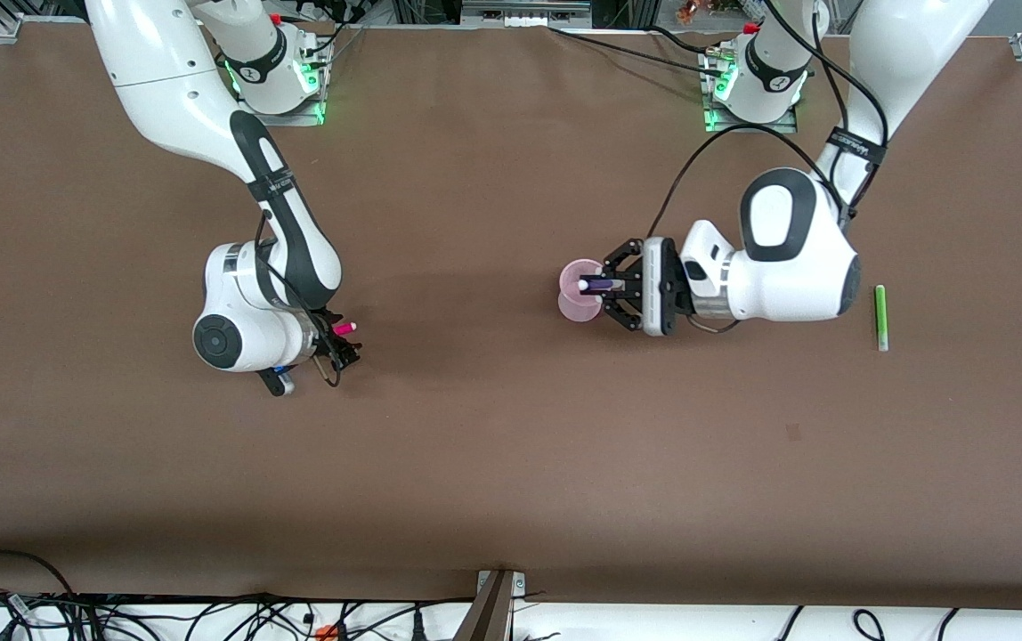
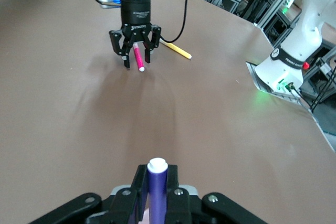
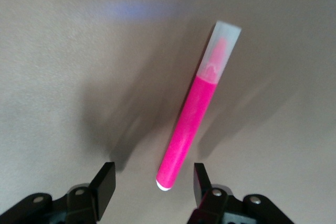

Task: Organize pens into pink holder with both arms
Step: 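Drop the blue marker into the cup while the right gripper grasps the pink marker, then withdraw the left gripper while the right gripper lifts the pink marker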

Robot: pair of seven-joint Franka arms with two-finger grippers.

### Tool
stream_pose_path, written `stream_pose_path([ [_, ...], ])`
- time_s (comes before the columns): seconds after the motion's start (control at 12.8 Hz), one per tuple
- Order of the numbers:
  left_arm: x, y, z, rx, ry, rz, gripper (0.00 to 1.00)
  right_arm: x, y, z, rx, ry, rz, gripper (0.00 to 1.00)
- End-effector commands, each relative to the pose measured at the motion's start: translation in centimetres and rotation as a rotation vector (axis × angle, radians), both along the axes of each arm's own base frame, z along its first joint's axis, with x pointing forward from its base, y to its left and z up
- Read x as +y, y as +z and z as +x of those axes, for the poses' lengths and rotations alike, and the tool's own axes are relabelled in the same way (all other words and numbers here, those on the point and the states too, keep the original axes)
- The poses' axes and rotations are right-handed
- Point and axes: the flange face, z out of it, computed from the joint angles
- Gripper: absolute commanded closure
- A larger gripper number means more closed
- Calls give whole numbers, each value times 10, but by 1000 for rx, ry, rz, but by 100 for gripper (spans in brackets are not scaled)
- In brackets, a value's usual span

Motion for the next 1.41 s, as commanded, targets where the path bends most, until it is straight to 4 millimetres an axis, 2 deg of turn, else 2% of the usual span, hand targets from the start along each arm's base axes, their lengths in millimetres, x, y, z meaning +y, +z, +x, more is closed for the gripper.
stream_pose_path([
  [0.0, -19, 1, -13, -118, -22, 67, 100, -11, 10, -10, -7, 1, 19, 32],
  [0.16, -41, -7, -27, -114, -29, 79, 100, -14, 4, -14, -26, -7, 13, 31],
  [0.23, -45, -9, -33, -105, -34, 82, 87, -14, -1, -17, -35, -11, 12, 32],
  [0.31, -43, -6, -39, -103, -40, 89, 94, -14, -5, -20, -39, -14, 10, 32],
  [0.39, -43, -9, -47, -87, -45, 101, 74, -15, -8, -22, -48, -17, 7, 32],
  [0.47, -43, -7, -49, -103, -63, 102, 1, -15, -9, -23, -52, -19, 8, 36],
  [0.55, -46, 9, -54, -104, -55, 104, 0, -14, -9, -24, -52, -18, 8, 45],
  [0.63, -45, 15, -55, -68, -38, 110, 0, -10, -10, -25, -50, -12, 13, 54],
  [0.78, -34, 27, -53, -14, -39, 116, 0, -7, -9, -25, -50, -11, 16, 57],
  [1.02, 13, 29, -41, 150, 59, 205, 0, -5, -9, -25, -47, -27, 31, 58],
  [1.17, 42, 32, -34, 269, 158, 373, 0, -5, -9, -25, -49, -26, 32, 71],
  [1.25, 51, 37, -30, 293, 192, 457, 0, -4, -9, -26, -49, -23, 33, 78],
  [1.33, 69, 44, -22, 325, 253, 560, 0, -5, -9, -25, -49, -19, 34, 82],
])
